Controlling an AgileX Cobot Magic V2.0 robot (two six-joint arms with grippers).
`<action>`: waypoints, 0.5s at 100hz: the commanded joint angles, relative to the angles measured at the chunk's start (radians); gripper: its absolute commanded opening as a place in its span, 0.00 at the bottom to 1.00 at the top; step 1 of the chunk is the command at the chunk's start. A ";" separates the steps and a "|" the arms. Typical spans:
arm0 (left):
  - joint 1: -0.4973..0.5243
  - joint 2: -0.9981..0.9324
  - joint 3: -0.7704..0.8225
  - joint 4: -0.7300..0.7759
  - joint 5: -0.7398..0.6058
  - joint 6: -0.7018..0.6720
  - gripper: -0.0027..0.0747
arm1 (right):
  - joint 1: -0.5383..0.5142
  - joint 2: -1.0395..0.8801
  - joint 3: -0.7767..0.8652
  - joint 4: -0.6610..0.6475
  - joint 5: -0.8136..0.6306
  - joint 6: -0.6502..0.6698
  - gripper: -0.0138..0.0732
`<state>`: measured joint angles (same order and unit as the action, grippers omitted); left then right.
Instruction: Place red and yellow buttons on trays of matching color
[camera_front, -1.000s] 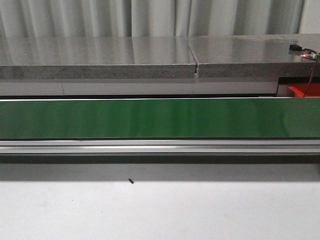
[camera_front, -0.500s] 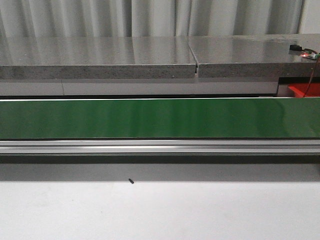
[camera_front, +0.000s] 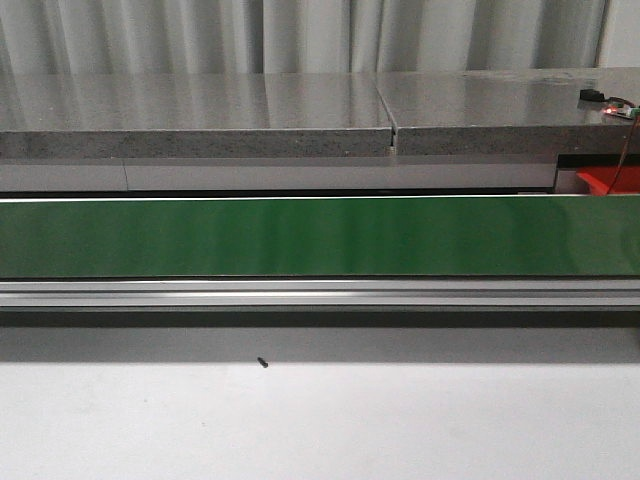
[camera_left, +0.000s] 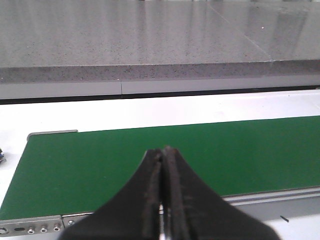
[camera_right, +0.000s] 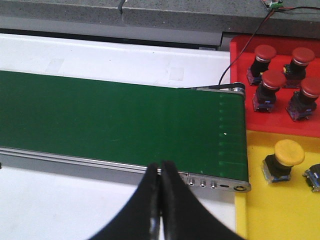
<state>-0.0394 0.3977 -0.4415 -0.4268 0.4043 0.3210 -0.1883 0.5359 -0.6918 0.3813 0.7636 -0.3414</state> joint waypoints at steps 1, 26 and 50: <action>-0.010 0.004 -0.028 -0.020 -0.078 -0.005 0.01 | 0.003 0.001 -0.024 0.028 -0.059 -0.006 0.08; -0.010 0.004 -0.028 -0.020 -0.078 -0.005 0.08 | 0.003 0.001 -0.024 0.028 -0.059 -0.006 0.08; -0.010 0.004 -0.028 -0.020 -0.076 -0.005 0.71 | 0.003 0.001 -0.024 0.028 -0.059 -0.006 0.08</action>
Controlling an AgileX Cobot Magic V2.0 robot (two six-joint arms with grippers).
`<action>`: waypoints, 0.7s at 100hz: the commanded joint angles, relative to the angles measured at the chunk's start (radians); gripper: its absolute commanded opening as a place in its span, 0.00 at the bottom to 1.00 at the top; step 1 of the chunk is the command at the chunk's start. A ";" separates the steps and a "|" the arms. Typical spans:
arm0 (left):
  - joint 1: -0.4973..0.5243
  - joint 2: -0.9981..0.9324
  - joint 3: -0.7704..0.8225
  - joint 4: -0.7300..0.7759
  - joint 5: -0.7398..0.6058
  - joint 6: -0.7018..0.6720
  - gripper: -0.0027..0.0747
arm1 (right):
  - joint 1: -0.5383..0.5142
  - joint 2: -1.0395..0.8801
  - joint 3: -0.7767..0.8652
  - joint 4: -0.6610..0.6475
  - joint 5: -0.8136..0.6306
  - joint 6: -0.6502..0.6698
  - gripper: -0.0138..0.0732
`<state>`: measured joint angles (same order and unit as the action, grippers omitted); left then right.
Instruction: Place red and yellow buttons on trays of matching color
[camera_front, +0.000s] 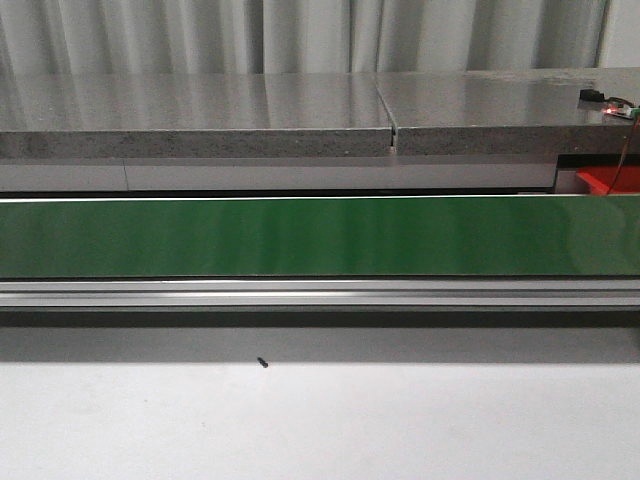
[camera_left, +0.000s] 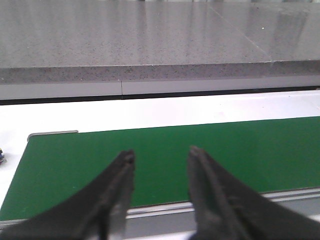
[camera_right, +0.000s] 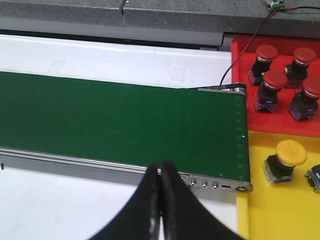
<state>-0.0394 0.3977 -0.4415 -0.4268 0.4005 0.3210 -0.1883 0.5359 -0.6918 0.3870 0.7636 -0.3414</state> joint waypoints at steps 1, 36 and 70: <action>-0.010 0.004 -0.028 -0.020 -0.072 -0.005 0.73 | 0.003 0.001 -0.024 0.022 -0.059 -0.006 0.08; -0.008 0.032 -0.058 -0.018 -0.117 -0.008 0.86 | 0.003 0.001 -0.024 0.022 -0.059 -0.006 0.08; 0.135 0.432 -0.354 -0.018 -0.094 -0.069 0.86 | 0.003 0.001 -0.024 0.022 -0.059 -0.006 0.08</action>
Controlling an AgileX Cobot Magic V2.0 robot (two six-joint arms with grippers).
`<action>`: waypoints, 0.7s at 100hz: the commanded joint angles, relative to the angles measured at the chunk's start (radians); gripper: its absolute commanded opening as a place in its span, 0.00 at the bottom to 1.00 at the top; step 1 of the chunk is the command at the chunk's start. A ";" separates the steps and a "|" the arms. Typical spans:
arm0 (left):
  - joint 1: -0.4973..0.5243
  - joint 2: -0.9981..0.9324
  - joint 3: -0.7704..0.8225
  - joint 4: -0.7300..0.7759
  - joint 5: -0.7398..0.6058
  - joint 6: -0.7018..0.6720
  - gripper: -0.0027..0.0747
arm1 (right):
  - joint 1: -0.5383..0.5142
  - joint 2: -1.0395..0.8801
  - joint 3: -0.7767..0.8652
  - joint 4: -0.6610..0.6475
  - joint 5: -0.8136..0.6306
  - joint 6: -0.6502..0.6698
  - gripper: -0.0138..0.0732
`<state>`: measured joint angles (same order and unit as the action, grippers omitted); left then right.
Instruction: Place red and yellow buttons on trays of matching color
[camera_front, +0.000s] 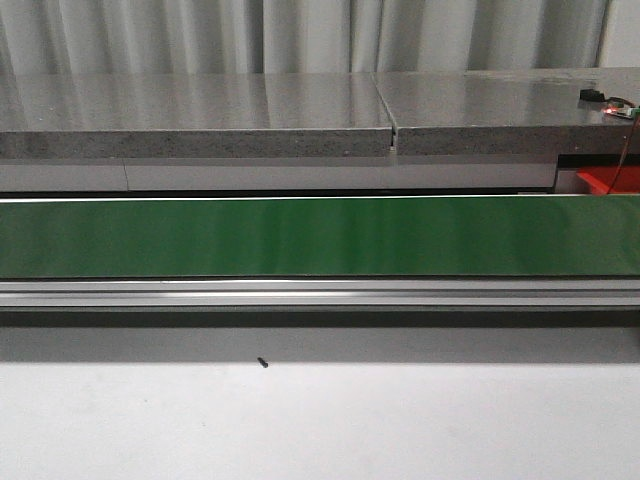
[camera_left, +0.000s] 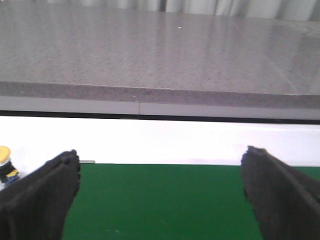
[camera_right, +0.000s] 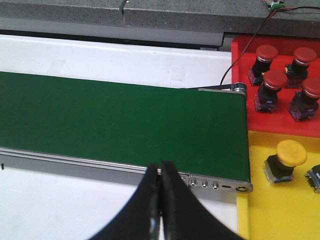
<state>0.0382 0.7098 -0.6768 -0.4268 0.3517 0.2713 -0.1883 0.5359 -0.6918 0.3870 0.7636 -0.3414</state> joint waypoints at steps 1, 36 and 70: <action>0.070 0.130 -0.127 -0.018 -0.038 -0.019 0.86 | 0.003 0.001 -0.024 0.022 -0.059 -0.006 0.08; 0.228 0.593 -0.486 0.004 0.058 -0.019 0.86 | 0.003 0.001 -0.024 0.022 -0.059 -0.006 0.08; 0.324 0.902 -0.700 0.119 0.140 -0.019 0.86 | 0.003 0.001 -0.024 0.022 -0.058 -0.006 0.08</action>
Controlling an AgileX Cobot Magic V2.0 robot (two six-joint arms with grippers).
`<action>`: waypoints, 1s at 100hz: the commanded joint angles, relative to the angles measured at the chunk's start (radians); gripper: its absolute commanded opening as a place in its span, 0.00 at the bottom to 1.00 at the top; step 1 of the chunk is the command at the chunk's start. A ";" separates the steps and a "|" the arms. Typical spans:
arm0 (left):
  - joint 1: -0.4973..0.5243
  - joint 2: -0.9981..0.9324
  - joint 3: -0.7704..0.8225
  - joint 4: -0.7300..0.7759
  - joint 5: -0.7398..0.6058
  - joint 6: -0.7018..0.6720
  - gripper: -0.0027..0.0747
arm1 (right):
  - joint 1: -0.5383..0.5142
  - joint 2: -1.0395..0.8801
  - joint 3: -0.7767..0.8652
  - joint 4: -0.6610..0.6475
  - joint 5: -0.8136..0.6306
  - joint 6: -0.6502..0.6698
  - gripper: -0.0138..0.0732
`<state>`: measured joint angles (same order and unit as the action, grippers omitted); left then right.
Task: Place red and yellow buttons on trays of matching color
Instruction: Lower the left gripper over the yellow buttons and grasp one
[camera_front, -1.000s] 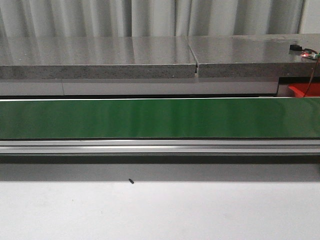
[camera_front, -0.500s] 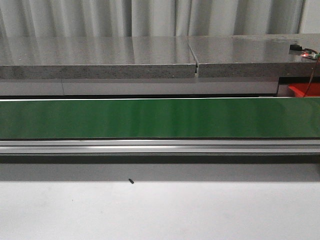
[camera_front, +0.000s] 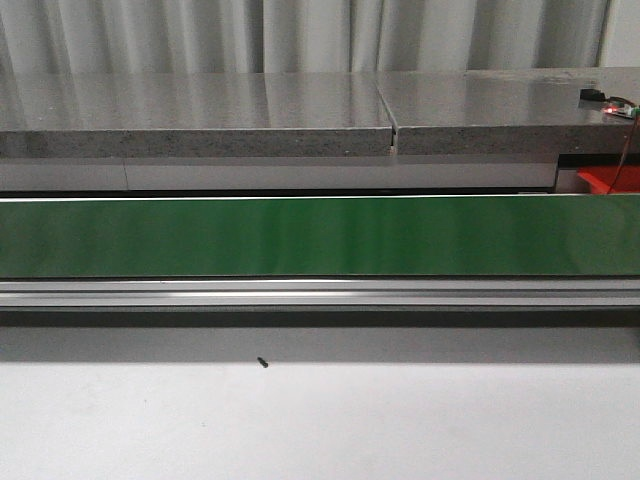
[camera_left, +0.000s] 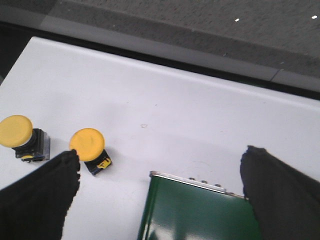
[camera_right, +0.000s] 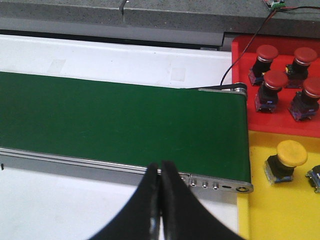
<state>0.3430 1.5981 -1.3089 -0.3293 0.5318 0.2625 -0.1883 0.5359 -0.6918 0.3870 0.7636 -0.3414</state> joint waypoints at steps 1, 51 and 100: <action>0.021 0.018 -0.070 0.023 -0.040 -0.011 0.86 | 0.003 0.001 -0.024 0.022 -0.058 -0.006 0.08; 0.086 0.206 -0.160 0.060 -0.110 -0.011 0.86 | 0.003 0.001 -0.024 0.022 -0.058 -0.006 0.08; 0.086 0.333 -0.221 0.065 -0.155 -0.011 0.86 | 0.003 0.001 -0.024 0.022 -0.058 -0.006 0.08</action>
<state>0.4278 1.9665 -1.4851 -0.2572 0.4448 0.2625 -0.1883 0.5359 -0.6918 0.3870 0.7636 -0.3414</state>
